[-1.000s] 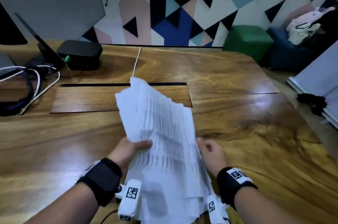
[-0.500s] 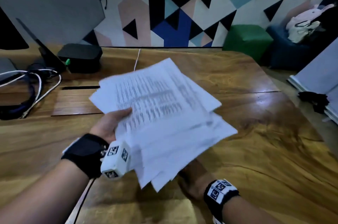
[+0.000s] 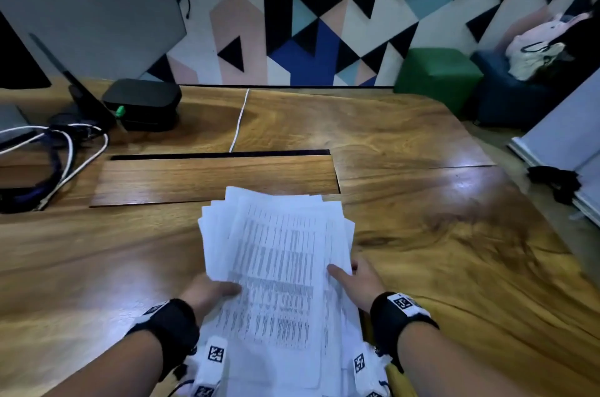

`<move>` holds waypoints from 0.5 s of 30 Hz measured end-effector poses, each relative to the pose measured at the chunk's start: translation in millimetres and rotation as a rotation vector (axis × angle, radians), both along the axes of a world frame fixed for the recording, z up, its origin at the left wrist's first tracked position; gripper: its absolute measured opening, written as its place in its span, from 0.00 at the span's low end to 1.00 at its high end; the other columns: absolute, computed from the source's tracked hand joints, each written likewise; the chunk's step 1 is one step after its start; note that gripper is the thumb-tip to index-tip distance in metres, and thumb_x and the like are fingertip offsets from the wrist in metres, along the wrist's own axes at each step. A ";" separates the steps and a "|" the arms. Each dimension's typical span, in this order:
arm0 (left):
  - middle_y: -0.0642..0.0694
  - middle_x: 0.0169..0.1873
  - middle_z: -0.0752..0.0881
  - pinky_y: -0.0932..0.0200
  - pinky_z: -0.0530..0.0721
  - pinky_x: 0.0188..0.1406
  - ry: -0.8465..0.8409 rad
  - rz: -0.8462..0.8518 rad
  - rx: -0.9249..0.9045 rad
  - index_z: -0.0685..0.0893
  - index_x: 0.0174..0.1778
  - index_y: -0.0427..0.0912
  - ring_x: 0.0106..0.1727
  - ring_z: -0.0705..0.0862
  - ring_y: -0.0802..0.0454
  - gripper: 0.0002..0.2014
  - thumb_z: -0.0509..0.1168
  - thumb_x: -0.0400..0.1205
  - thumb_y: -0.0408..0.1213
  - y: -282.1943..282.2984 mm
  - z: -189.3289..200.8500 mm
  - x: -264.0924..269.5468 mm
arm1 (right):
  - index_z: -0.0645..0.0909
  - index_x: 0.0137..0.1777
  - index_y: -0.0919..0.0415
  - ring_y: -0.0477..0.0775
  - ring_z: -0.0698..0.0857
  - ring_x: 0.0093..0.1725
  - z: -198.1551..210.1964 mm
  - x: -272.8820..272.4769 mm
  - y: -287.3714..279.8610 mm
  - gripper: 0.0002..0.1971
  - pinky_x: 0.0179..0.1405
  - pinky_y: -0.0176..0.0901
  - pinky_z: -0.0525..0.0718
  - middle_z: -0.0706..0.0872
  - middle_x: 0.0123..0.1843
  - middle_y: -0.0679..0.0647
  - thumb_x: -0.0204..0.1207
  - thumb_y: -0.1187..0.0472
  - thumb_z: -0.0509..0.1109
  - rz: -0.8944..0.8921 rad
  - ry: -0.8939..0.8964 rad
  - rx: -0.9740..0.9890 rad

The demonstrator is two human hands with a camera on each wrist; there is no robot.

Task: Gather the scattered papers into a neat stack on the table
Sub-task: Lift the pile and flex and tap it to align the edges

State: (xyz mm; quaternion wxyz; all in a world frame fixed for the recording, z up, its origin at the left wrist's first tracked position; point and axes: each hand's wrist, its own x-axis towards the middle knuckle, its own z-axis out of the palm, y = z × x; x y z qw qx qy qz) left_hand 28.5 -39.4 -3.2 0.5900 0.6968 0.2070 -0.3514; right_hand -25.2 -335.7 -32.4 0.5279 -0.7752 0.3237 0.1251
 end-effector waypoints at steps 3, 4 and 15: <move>0.33 0.49 0.92 0.38 0.84 0.62 -0.097 -0.039 -0.137 0.88 0.55 0.30 0.51 0.91 0.37 0.21 0.77 0.65 0.30 -12.8 23.4 3.5 | 0.72 0.62 0.58 0.46 0.85 0.52 -2.2 -6.3 -0.6 0.32 0.44 0.38 0.79 0.84 0.54 0.44 0.64 0.46 0.82 -0.099 -0.098 0.075; 0.33 0.50 0.91 0.41 0.84 0.62 -0.132 -0.049 -0.186 0.87 0.56 0.29 0.52 0.91 0.38 0.24 0.77 0.63 0.31 -13.7 31.4 5.2 | 0.73 0.63 0.60 0.48 0.87 0.53 -1.6 -8.2 -3.5 0.35 0.46 0.38 0.81 0.86 0.54 0.47 0.61 0.47 0.84 -0.123 -0.131 0.129; 0.34 0.46 0.92 0.58 0.89 0.38 -0.386 0.060 -0.065 0.89 0.47 0.30 0.40 0.93 0.46 0.09 0.76 0.74 0.30 -20.2 21.7 6.6 | 0.85 0.56 0.72 0.61 0.91 0.50 61.4 -2.7 18.0 0.18 0.53 0.54 0.89 0.92 0.51 0.63 0.65 0.70 0.78 -0.123 -0.214 0.500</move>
